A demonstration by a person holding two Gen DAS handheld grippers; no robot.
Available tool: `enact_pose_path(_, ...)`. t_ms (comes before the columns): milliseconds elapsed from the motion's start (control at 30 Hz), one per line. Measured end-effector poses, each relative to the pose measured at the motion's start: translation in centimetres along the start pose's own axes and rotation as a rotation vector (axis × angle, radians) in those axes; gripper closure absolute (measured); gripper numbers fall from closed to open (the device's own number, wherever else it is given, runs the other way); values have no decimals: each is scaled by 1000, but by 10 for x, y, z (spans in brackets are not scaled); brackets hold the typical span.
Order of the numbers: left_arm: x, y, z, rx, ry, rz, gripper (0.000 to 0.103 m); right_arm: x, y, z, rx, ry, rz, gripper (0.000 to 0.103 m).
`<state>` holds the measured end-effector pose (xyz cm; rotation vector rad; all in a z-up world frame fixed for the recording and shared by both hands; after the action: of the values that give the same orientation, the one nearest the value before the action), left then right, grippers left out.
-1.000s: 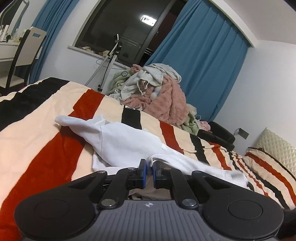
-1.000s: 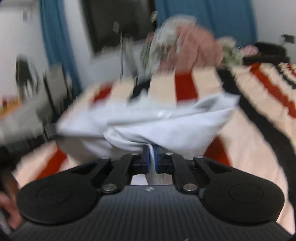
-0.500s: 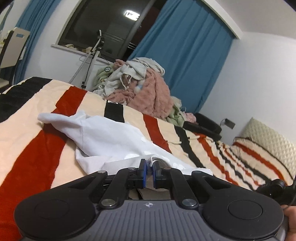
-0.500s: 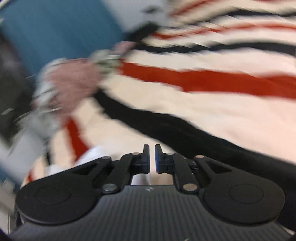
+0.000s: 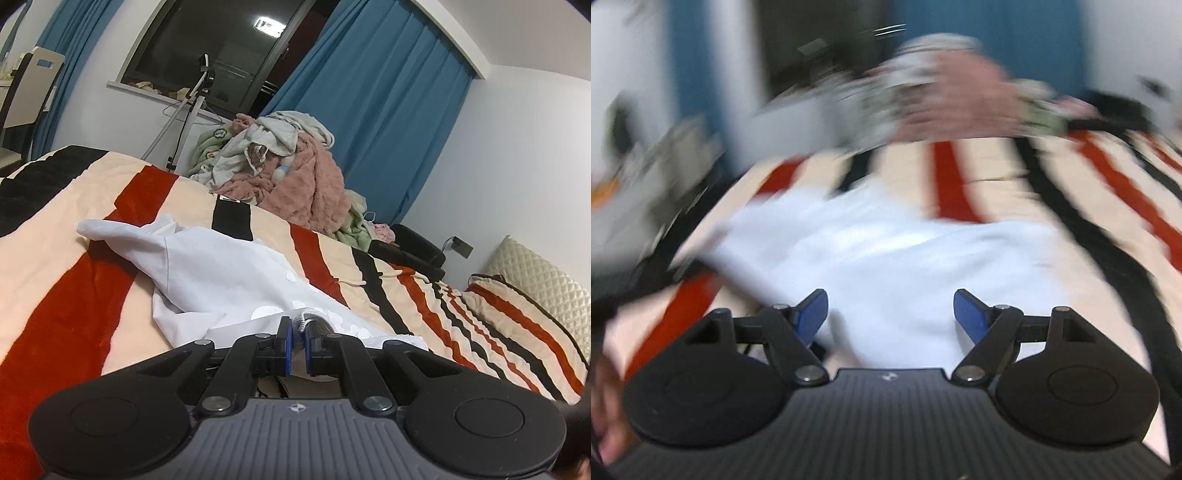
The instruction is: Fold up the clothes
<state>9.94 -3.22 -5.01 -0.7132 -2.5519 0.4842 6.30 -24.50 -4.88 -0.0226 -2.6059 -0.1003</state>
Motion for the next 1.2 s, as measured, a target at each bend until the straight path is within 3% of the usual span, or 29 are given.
enact_pose_path(33,0,0,0,2,1,0,96,-3,16,2,74,8,-25,27)
enact_pose_path(100,-1,2,-1,8,1,0,96,-14,31,4,153,21,13,27)
enact_pose_path(167,-1,3,-1,15,6,-2,96,-25,28,4,132,25,82,27)
enact_pose_path(300,-4,-1,2,-9,20,-4,96,-16,-22,-10,-141,-53,123,27)
enact_pose_path(400,-7,-14,8,-85,35,12,96,11,-64,-11,-394,-153,59,26)
enact_pose_path(467,-4,-19,10,-113,14,15,96,20,-85,-7,-489,-198,136,24)
enact_pose_path(533,-1,-17,9,-103,-3,17,96,16,-107,-3,-571,-162,220,22)
enact_pose_path(600,2,-12,6,-78,-18,18,96,5,-121,2,-607,-62,248,22)
enact_pose_path(667,4,-9,5,-52,-20,16,96,0,-124,7,-604,-1,263,23)
enact_pose_path(767,5,-7,4,-45,-16,7,96,13,-109,-7,-536,-82,202,22)
enact_pose_path(867,6,-7,3,-47,-17,7,96,22,-67,-20,-341,-117,65,22)
enact_pose_path(967,6,-6,2,-40,-18,7,96,15,-14,-13,-87,-63,-63,22)
enact_pose_path(1033,6,-6,2,-38,-16,2,96,4,23,-4,113,-22,-42,22)
enact_pose_path(1100,5,-4,2,-37,-13,-4,96,-10,36,2,206,-13,22,22)
enact_pose_path(1133,5,-4,3,-36,-12,-7,96,-17,33,1,194,-9,70,22)
enact_pose_path(1200,4,-2,3,-34,-8,-12,96,-17,7,-8,36,-30,142,22)
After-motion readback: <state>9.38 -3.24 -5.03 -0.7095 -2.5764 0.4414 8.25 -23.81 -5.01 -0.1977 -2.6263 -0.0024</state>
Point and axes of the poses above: each gripper's, at about its wrist camera, not at the fingertips, and x roughly against the way its jaws point, y to its left, z to its underside, the point moved 2 cm from there along -x, roughly the way its jaws point, and after that the axes turned 4 degrees about z, right-handed, at the moved point
